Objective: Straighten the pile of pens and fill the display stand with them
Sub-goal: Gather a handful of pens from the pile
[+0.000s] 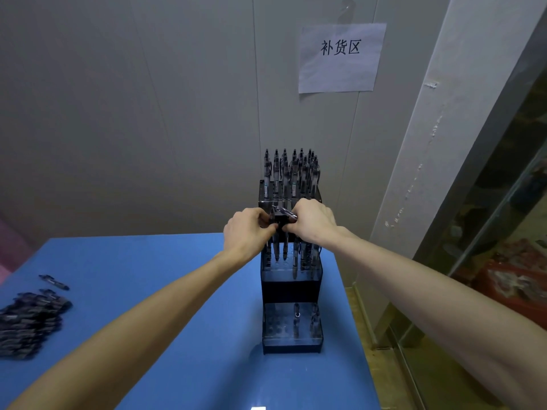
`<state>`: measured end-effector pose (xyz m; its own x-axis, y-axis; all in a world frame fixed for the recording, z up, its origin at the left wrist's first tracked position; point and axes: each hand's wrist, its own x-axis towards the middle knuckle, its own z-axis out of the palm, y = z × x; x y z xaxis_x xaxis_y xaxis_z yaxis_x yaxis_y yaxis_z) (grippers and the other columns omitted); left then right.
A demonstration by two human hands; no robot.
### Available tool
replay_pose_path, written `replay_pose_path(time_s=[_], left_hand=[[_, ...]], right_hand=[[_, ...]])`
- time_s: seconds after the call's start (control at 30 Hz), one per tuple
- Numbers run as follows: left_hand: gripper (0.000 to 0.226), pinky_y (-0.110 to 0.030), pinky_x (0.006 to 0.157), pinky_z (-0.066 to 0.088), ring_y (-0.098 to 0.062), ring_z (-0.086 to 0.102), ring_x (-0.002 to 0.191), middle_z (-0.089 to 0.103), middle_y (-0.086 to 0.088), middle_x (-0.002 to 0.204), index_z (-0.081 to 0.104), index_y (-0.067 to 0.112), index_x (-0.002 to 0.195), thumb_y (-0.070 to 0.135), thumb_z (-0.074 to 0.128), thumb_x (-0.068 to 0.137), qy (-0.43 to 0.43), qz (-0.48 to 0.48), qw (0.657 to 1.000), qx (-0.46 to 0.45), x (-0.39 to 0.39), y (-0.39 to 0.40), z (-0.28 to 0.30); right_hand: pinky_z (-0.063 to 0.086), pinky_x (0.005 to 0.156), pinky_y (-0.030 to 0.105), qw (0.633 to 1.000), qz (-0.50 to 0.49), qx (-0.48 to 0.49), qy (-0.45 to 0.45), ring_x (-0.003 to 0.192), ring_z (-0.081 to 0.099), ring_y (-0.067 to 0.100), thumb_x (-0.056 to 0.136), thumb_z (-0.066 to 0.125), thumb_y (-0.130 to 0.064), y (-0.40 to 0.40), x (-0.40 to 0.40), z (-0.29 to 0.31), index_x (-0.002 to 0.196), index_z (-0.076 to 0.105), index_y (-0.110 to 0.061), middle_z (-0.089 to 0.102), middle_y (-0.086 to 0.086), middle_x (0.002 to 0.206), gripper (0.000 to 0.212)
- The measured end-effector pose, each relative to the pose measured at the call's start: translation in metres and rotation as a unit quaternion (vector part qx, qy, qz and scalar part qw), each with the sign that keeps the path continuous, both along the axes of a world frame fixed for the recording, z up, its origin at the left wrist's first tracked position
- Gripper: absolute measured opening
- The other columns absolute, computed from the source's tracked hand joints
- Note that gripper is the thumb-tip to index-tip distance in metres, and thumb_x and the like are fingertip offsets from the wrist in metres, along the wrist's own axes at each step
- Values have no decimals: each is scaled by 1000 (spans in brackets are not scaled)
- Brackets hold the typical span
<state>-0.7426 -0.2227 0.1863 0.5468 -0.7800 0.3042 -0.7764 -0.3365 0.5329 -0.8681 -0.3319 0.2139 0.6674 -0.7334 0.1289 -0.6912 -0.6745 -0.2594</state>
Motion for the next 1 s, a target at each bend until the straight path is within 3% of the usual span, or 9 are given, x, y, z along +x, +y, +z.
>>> replay_pose_path(time_s=[0.2,0.37,0.5,0.6,0.7,0.8,0.9,1.0], left_hand=[[14,-31,67,49,-20,69,82,75,7,84,72,27,90,39,68,82,-54,-32,997,38,-14,-3,0],[13,-31,65,51,-25,67,80,73,1,83,71,22,86,34,72,81,-1,2,997,81,-11,-3,-8],[25,-28,57,43,-22,67,80,72,3,76,70,20,79,44,73,86,64,4,992,112,-3,-4,-18],[36,-29,55,39,-16,62,71,66,7,69,60,22,81,57,65,89,65,8,996,62,-6,2,-17],[27,-36,59,37,-23,52,69,59,0,72,46,16,90,42,42,100,94,8,996,-5,-8,10,-6],[20,-45,71,44,-31,54,78,62,-13,87,40,14,101,29,27,99,151,-8,988,-36,-4,12,8],[11,-50,75,47,-26,52,76,61,-10,89,39,15,102,21,30,99,183,-37,980,-63,2,9,14],[5,-48,91,54,-19,65,94,67,-1,102,48,18,107,22,45,106,244,-76,959,-120,5,8,16]], right_hand=[[38,58,31,1000,0,31,2,68,59,27,87,70,-34,0,-3,-6,66,55,-19,57,-1,64,30],[41,60,32,998,30,51,2,69,60,26,92,66,-41,-2,-9,-2,65,53,-20,59,0,65,36],[41,58,33,995,42,31,-80,61,55,22,101,52,-47,1,-18,2,63,48,-22,55,-3,61,46],[40,58,33,988,30,36,-144,60,53,19,104,47,-48,-2,-25,9,68,46,-22,56,-4,63,44],[39,59,36,977,11,74,-199,61,52,18,107,36,-50,-7,-30,15,79,44,-21,56,-1,67,40],[45,66,44,956,8,111,-273,64,52,21,106,27,-47,-8,-32,19,92,51,-12,63,17,78,44],[49,67,43,948,5,97,-304,63,58,23,105,35,-40,-10,-32,19,92,58,-12,67,15,77,39],[50,68,35,939,-1,92,-331,68,63,18,102,53,-42,-11,-31,19,89,68,-21,68,-2,72,29]])
